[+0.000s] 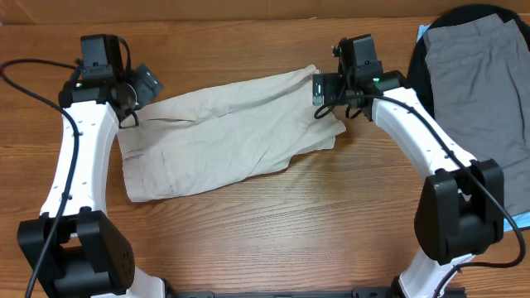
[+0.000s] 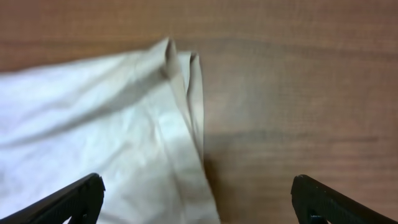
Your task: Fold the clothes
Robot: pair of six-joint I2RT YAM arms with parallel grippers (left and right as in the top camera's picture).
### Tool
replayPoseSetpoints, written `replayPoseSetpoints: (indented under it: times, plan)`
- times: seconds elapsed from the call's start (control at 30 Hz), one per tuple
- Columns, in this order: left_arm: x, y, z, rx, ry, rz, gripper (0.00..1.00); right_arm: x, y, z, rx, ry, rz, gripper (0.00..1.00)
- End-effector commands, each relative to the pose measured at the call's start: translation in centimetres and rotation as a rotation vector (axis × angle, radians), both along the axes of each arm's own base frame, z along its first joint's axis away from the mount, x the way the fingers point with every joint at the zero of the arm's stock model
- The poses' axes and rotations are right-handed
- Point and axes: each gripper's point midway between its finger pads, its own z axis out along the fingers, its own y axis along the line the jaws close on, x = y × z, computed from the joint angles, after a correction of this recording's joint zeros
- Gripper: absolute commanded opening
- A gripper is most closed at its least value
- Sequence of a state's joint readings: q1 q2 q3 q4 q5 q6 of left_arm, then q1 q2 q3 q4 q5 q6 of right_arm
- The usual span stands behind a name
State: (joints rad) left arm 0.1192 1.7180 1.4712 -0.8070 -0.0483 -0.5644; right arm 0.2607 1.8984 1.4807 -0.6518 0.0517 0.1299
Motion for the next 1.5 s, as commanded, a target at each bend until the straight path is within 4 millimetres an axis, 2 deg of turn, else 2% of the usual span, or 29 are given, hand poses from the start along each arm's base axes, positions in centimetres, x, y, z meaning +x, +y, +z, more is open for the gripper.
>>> replayPoseSetpoints:
  times: [0.0, 0.1, 0.13, 0.23, 0.47, 0.5, 0.57, 0.63, 0.73, 0.8, 0.83, 0.9, 1.0, 1.13, 1.2, 1.23, 1.3, 1.33, 1.47]
  plan:
    - [-1.2, -1.9, -0.9, -0.056, 0.071, -0.113, 1.0, -1.4, 0.5, -0.6, 0.037, 0.039, 0.029, 0.97]
    - [-2.6, -1.7, -1.8, -0.041, 0.137, -0.119, 1.0, -2.6, 0.5, -2.5, 0.045, 0.086, 0.038, 0.97]
    - [-3.3, -1.6, -2.4, -0.037, 0.167, -0.119, 1.0, -3.4, 0.6, -3.9, 0.055, 0.112, 0.043, 0.97]
    - [-4.0, -1.7, -2.9, -0.042, 0.194, -0.119, 1.0, -4.3, 1.1, -5.7, 0.08, 0.153, 0.06, 0.96]
    - [-3.7, -2.1, -3.0, -0.044, 0.187, -0.128, 1.0, -5.5, 2.2, -8.8, 0.132, 0.243, 0.092, 0.91]
    - [-3.6, -2.1, -3.0, -0.042, 0.183, -0.13, 1.0, -5.6, 2.3, -9.3, 0.131, 0.255, 0.092, 0.87]
    - [-3.4, -2.5, -2.9, -0.04, 0.173, -0.139, 1.0, -6.0, 2.4, -10.4, 0.128, 0.286, 0.091, 0.72]
    - [-3.1, -2.8, -2.8, -0.037, 0.162, -0.147, 1.0, -6.3, 2.4, -10.9, 0.127, 0.303, 0.09, 0.64]
    - [-2.7, -3.4, -2.7, -0.037, 0.149, -0.163, 1.0, -6.2, 2.4, -10.9, 0.127, 0.301, 0.09, 0.52]
    - [-2.6, -3.9, -2.7, -0.036, 0.145, -0.176, 1.0, -6.2, 2.3, -10.9, 0.127, 0.301, 0.083, 0.33]
    - [-2.6, -4.1, -2.6, -0.036, 0.144, -0.181, 1.0, -6.1, 2.1, -11.0, 0.123, 0.302, 0.056, 0.26]
    - [-2.5, -4.7, -2.6, -0.034, 0.142, -0.196, 1.0, -5.8, 0.9, -11.1, 0.104, 0.304, -0.024, 0.15]
    - [-2.0, -6.2, -2.4, -0.029, 0.123, -0.232, 1.0, -6.0, -1.0, -11.0, 0.109, 0.342, -0.118, 0.04]
    - [-1.6, -8.4, -2.2, -0.023, 0.101, -0.287, 1.0, -7.5, -4.5, -11.0, 0.111, 0.438, -0.223, 0.04]
    - [-1.6, -9.7, -2.2, -0.017, 0.099, -0.318, 1.0, -10.0, -6.9, -10.8, 0.134, 0.562, -0.293, 0.04]
    - [-1.6, -10.0, -2.2, -0.017, 0.099, -0.325, 1.0, -10.8, -7.3, -10.7, 0.148, 0.599, -0.309, 0.04]
    - [-1.8, -10.6, -2.3, -0.017, 0.102, -0.34, 1.0, -12.2, -7.5, -10.4, 0.187, 0.662, -0.327, 0.04]
    - [-1.9, -11.0, -2.4, -0.017, 0.105, -0.351, 1.0, -13.0, -7.1, -10.0, 0.229, 0.705, -0.33, 0.04]
    - [-2.3, -11.4, -2.8, -0.018, 0.122, -0.362, 1.0, -14.1, -5.1, -8.7, 0.332, 0.761, -0.302, 0.04]
